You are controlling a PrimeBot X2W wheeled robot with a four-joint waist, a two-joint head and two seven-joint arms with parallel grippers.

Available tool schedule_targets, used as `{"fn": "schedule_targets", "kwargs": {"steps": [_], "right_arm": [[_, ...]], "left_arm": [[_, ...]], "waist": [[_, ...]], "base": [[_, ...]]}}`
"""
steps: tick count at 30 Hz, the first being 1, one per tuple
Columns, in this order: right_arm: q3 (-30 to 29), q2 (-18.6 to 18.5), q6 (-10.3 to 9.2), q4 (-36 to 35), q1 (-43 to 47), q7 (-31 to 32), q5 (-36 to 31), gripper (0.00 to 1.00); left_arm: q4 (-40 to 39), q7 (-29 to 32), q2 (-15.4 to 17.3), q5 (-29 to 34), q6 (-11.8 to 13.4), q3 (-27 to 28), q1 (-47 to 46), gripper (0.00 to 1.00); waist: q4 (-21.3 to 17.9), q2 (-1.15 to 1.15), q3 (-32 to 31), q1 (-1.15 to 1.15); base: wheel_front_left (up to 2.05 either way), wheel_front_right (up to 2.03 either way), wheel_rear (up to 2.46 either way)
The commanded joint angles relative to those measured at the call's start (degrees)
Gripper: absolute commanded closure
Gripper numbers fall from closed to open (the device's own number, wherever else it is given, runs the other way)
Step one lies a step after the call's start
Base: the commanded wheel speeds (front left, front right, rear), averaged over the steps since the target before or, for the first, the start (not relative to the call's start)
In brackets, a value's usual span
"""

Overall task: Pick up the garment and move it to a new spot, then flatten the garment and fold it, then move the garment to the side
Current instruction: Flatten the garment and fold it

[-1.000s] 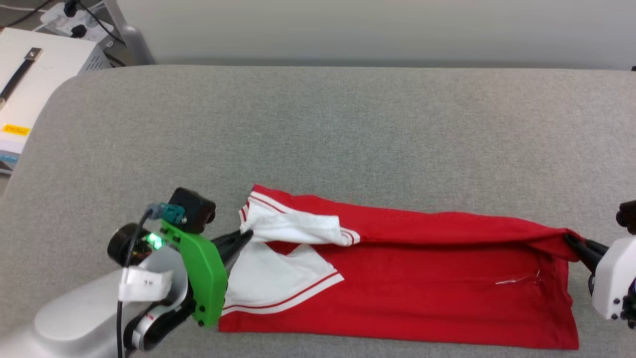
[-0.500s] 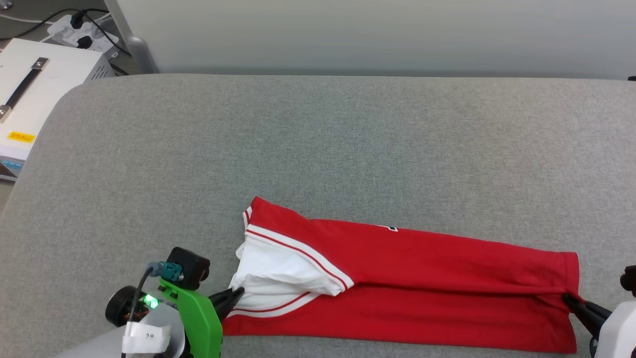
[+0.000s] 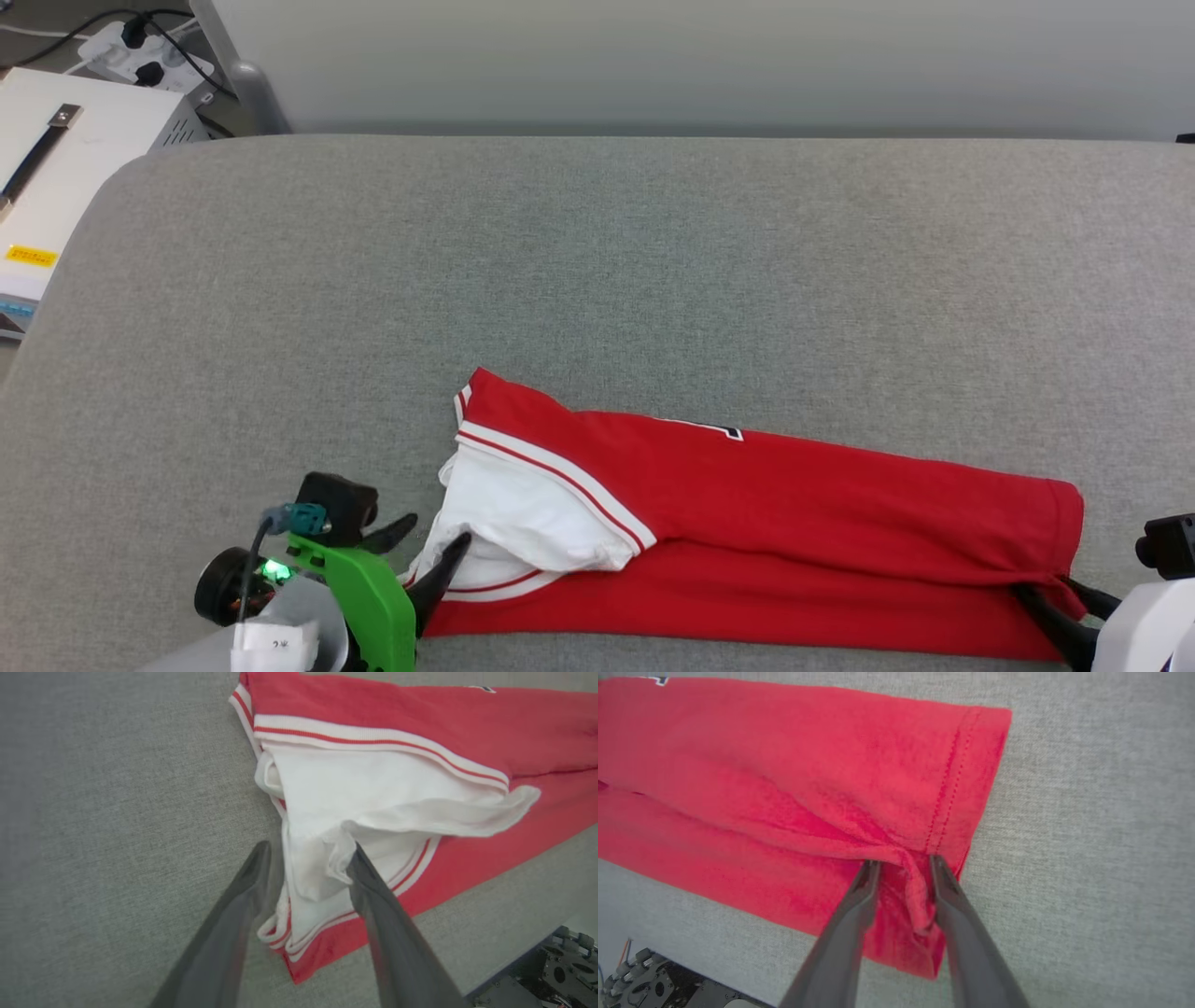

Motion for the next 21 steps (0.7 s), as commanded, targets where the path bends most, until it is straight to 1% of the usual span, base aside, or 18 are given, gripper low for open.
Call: {"fn": "schedule_targets", "kwargs": {"steps": [1, 7, 11, 13, 16, 21], "right_arm": [[-0.57, 0.31, -0.04, -0.84, 1.04, 0.03, 0.72, 0.0], [-4.37, -0.5, -0.04, -6.6, 2.25, 0.21, 5.89, 0.0], [-7.63, -2.04, -0.04, -9.98, 2.5, 1.29, 8.57, 0.0], [-9.33, -3.06, -0.04, -10.66, 2.62, 2.04, 8.43, 0.0], [-11.72, -3.72, -0.04, -10.37, 2.71, 3.93, 8.43, 0.0], [-14.43, -3.86, -0.04, -6.78, 2.6, 9.43, 10.02, 0.0]], "left_arm": [[0.23, -2.02, 0.2, 0.01, 0.97, 0.88, 1.54, 0.0], [-1.66, -7.56, 0.59, 1.59, 6.52, 4.21, 3.4, 0.0], [-2.57, -9.04, 0.54, 4.56, 10.61, 8.88, 4.97, 0.0], [-3.61, -9.14, -0.32, 7.29, 12.52, 13.28, 6.1, 0.0], [-5.09, -9.16, -1.8, 12.79, 14.09, 20.41, 9.37, 0.0], [-6.15, -9.18, -4.96, 21.13, 14.76, 29.99, 15.14, 0.0]], "waist": [[-0.12, 0.0, -0.94, 0.0], [0.07, 0.0, -2.37, 0.0], [0.41, 0.0, -2.7, 0.0], [0.76, 0.0, -2.69, 0.0], [1.3, 0.0, -2.5, 0.0], [2.07, 0.0, -1.82, 0.0]], "base": [[0.0, 0.0, 0.0], [0.0, 0.0, 0.0], [0.0, 0.0, 0.0], [0.0, 0.0, 0.0], [0.0, 0.0, 0.0], [0.0, 0.0, 0.0]]}}
